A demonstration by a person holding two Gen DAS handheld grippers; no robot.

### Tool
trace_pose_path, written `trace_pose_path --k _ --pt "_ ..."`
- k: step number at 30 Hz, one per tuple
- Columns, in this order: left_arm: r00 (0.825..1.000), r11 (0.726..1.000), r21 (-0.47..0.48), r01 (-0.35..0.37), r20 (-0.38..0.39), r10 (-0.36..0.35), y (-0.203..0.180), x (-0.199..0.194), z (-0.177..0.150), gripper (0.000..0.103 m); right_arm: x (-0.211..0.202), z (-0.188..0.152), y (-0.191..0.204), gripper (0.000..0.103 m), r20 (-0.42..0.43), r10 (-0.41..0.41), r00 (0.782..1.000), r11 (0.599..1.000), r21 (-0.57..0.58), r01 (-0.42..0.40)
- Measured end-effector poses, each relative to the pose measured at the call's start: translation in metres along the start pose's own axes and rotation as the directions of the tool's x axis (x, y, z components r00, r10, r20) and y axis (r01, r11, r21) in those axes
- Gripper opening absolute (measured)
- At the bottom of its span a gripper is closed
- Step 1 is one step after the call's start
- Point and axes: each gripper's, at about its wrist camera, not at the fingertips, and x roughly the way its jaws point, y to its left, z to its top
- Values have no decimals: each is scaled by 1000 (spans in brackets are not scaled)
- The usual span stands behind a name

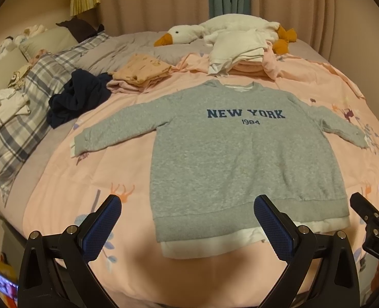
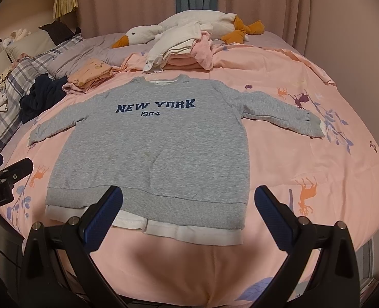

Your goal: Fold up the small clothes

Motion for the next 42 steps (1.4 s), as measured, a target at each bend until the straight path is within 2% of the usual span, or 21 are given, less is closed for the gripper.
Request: trace_pose_path --k 31,37,42 --pt "1000 1000 -2 8 -3 -8 -3 4 -4 102 2 0 1 103 -4 11 1000 1000 3 -11" --pt "996 995 -29 91 16 -90 -4 13 -3 102 16 -6 -20 103 -26 102 994 990 98 -99" --pt "971 971 -55 233 59 -230 -8 16 3 102 27 -9 -45 103 -5 161 987 967 199 -157"
